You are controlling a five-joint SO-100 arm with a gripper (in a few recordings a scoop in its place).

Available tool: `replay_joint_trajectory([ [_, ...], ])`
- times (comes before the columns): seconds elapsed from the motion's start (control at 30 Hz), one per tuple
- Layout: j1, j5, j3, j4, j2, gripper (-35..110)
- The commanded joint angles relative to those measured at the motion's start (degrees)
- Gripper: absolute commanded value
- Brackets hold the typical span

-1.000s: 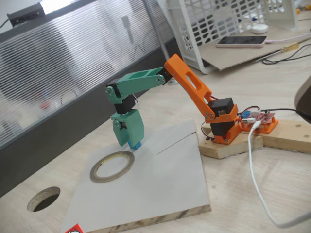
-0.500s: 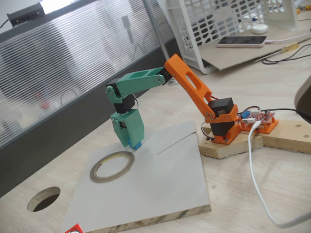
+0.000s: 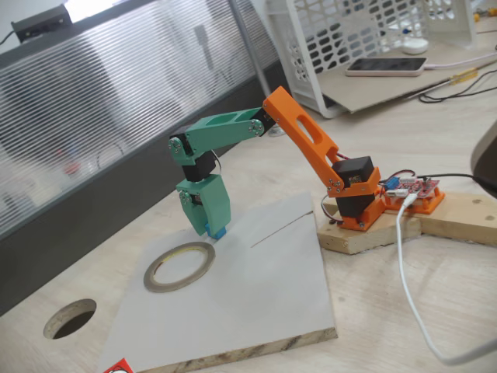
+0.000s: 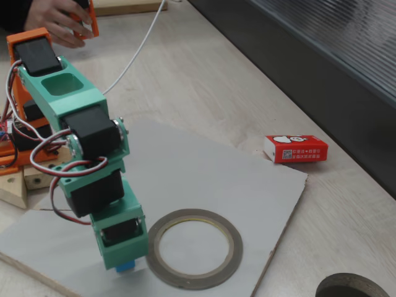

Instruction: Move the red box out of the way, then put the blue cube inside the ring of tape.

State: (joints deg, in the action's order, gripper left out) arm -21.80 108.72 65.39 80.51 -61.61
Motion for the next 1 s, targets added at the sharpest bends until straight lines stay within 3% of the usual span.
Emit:
replay_joint_trajectory([
  [0.0, -0.3, 0.5, -1.0, 0.2, -1.8, 15],
  [0.97, 0.5, 0.5, -0.9, 0.4, -12.6, 15],
])
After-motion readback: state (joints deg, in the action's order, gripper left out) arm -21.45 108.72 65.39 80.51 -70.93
